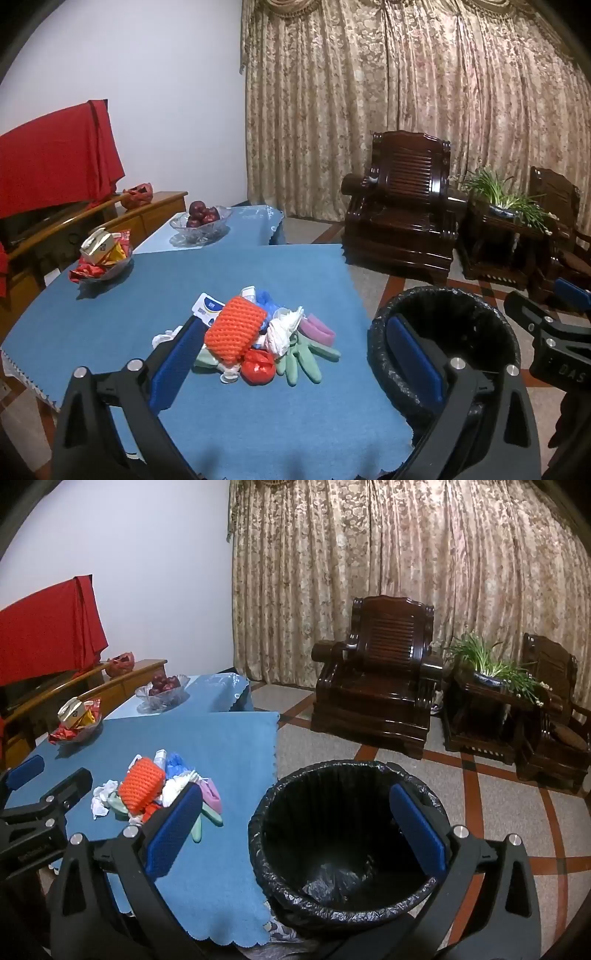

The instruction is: Collect trash

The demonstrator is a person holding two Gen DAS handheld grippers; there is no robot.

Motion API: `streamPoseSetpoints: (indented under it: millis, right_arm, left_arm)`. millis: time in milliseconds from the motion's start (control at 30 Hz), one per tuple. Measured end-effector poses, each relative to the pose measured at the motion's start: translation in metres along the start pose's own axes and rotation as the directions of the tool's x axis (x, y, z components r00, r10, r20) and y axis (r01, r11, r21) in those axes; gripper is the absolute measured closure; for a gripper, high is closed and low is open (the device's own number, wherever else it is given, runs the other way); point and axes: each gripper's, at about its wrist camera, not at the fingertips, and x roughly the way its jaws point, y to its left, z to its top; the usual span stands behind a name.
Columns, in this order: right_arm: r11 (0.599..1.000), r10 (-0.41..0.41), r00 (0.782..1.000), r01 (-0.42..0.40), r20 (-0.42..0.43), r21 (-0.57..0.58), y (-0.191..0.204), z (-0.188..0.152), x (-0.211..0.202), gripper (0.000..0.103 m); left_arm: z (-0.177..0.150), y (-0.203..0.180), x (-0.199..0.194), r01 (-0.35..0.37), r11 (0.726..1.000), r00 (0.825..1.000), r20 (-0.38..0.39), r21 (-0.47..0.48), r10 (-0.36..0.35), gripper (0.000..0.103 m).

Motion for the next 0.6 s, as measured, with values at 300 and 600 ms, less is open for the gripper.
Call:
streamPoseSetpoints:
  millis: [300,600]
  right_arm:
    - [1.000,0.001,1.000,-0.001,0.000,0.002,-0.0021,-0.0002,-0.0001,0.005]
    - [1.000,0.000,1.000,0.000,0.000,0.001,-0.0008,-0.0010,0.0009,0.005]
  left_arm:
    - [0.0010,-0.0017,-0.0003,0.001,1.000,1.000,0.000,0.000,-0.001,0.006]
    - [0.0024,0.0034,-0.0023,0.004,1.000,1.000,0.001,-0.004,-0.004,0.006]
